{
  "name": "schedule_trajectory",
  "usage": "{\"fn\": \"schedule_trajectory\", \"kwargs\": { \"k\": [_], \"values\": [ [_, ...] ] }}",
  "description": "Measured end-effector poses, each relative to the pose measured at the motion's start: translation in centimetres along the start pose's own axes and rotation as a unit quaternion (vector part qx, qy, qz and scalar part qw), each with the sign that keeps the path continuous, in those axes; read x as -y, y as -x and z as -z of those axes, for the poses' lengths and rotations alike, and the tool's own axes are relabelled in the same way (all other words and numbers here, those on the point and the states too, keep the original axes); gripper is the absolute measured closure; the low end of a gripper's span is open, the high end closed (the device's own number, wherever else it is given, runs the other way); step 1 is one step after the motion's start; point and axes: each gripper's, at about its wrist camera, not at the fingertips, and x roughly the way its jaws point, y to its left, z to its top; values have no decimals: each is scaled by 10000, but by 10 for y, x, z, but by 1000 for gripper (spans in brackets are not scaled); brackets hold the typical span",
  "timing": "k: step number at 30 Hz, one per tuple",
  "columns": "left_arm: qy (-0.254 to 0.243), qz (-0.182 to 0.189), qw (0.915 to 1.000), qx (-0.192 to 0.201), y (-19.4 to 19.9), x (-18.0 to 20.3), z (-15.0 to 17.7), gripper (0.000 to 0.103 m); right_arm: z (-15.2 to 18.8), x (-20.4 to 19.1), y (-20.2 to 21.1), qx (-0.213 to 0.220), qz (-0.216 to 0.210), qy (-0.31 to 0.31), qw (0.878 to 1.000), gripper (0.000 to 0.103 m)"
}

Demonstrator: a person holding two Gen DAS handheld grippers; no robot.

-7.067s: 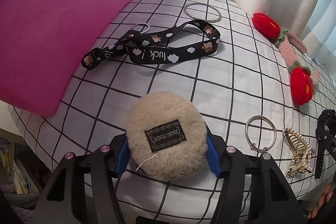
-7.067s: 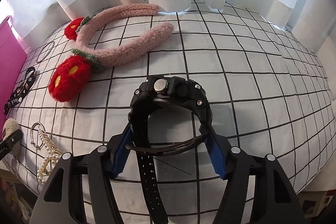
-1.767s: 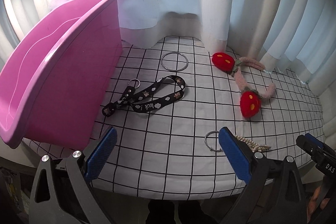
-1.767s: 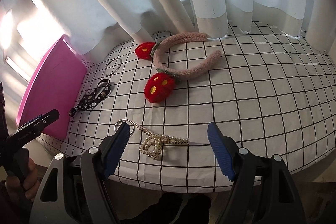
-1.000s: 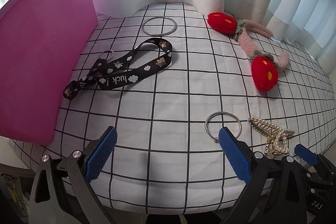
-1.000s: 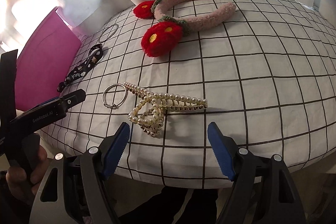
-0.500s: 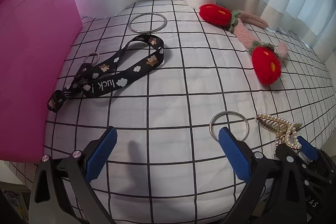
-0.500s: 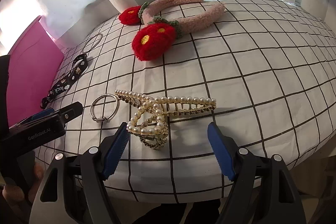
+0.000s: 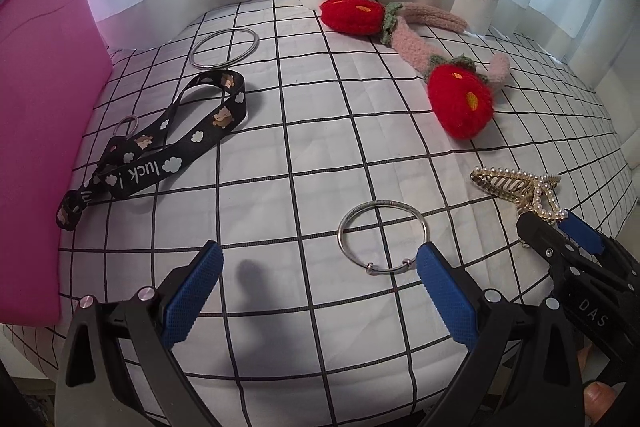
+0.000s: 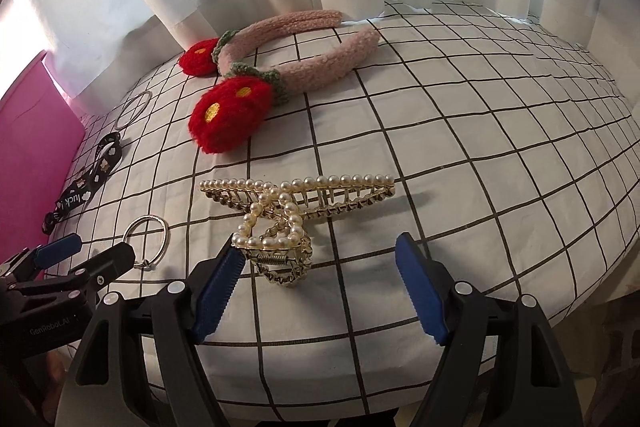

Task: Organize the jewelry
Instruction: 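Grasp the silver bangle with the left tool while the right tool grasps the pearl clip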

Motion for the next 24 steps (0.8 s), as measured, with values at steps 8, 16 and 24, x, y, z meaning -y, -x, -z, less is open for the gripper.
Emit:
{"fn": "schedule_trajectory", "kwargs": {
  "k": [8, 16, 24],
  "values": [
    [21, 89, 9999, -81, -9, 17, -2, 8, -6, 9, -2, 33, 15, 20, 10000, 30],
    [103, -82, 9999, -83, -17, 17, -3, 8, -10, 6, -6, 47, 67, 140, 9999, 30],
    [122, -259, 9996, 39, -19, 18, -2, 6, -12, 1, -9, 95, 227, 273, 9993, 30]
  ]
}}
